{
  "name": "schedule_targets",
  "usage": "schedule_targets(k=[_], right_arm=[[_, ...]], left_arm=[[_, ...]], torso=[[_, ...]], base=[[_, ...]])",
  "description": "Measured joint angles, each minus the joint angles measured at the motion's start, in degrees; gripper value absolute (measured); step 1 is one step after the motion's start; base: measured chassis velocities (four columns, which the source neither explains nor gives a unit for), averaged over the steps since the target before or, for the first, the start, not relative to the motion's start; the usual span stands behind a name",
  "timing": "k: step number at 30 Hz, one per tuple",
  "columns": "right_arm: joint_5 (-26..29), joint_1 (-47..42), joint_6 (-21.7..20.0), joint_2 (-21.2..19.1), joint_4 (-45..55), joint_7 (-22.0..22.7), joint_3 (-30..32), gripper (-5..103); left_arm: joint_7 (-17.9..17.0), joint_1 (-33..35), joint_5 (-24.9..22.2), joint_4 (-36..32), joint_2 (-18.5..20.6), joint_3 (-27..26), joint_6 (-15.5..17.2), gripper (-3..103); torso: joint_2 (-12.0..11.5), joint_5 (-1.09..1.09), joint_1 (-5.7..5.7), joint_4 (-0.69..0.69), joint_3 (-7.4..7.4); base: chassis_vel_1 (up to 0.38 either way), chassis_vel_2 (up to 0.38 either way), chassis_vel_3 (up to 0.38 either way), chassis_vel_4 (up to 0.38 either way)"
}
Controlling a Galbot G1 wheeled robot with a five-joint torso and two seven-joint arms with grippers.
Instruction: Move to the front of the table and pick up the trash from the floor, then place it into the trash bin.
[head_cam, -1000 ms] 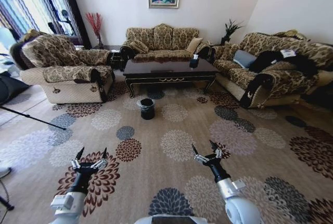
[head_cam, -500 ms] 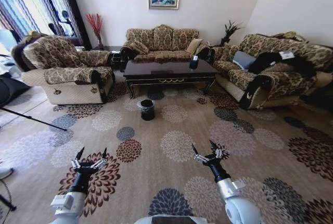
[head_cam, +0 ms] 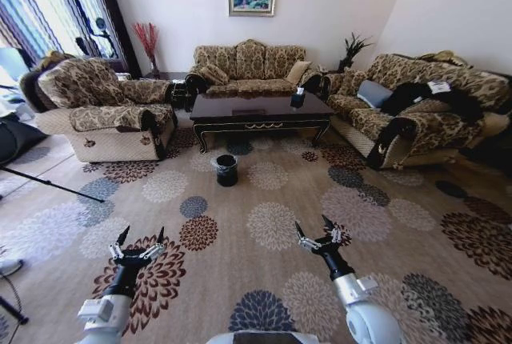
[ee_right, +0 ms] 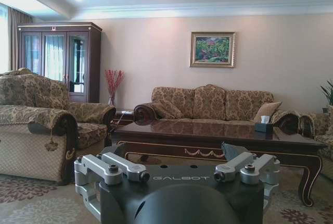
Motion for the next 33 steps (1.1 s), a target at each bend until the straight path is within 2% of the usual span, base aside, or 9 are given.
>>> schedule_targets(k=[22,33], right_arm=[[0.0,0.0,0.0,0.0,0.0,0.0,0.0,100],[0.0,0.0,0.0,0.0,0.0,0.0,0.0,100]], left_arm=[[0.0,0.0,0.0,0.0,0.0,0.0,0.0,100],[0.0,0.0,0.0,0.0,0.0,0.0,0.0,100]], torso=[[6.65,0.0,3.0,0.0,3.66],[8.08,0.0,3.59,0.0,4.52]], base=[[0.0,0.0,0.0,0.0],[0.0,0.0,0.0,0.0]])
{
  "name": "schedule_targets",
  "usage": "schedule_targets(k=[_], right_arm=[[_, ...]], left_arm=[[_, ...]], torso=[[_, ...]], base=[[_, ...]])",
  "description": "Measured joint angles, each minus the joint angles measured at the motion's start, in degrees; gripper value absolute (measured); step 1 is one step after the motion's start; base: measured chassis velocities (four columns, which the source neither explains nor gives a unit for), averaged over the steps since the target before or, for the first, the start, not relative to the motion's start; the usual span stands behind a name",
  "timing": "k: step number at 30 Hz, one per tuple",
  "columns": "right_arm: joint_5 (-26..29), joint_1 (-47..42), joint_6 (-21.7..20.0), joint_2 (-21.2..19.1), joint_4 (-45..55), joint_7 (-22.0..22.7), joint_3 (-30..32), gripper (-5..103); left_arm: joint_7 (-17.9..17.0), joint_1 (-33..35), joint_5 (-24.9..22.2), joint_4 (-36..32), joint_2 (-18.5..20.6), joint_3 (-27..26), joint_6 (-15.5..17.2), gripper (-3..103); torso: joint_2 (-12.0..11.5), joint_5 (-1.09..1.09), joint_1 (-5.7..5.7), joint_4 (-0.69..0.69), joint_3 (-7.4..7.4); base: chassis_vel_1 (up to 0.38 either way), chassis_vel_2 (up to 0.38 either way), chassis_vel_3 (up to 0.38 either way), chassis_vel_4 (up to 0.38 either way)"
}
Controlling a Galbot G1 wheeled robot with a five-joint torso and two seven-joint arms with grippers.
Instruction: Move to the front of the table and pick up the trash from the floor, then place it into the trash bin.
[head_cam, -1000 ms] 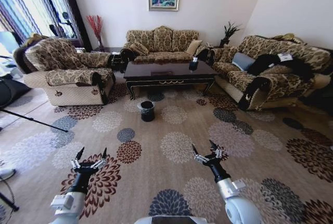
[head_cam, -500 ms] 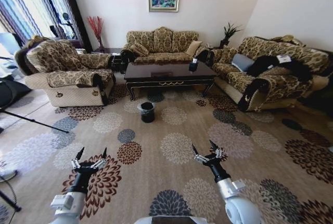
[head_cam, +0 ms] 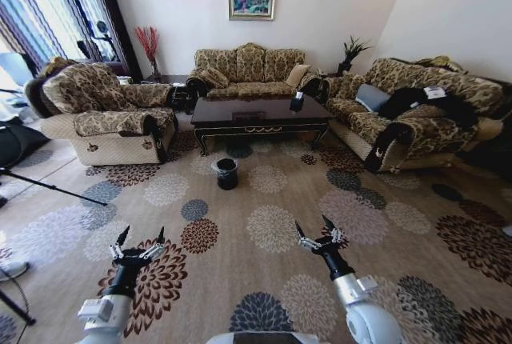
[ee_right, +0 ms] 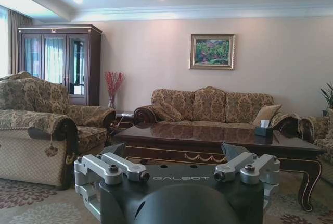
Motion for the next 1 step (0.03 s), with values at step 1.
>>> schedule_targets(k=[1], right_arm=[[0.0,0.0,0.0,0.0,0.0,0.0,0.0,100]], left_arm=[[0.0,0.0,0.0,0.0,0.0,0.0,0.0,100]], torso=[[0.0,0.0,0.0,0.0,0.0]], base=[[0.0,0.0,0.0,0.0]])
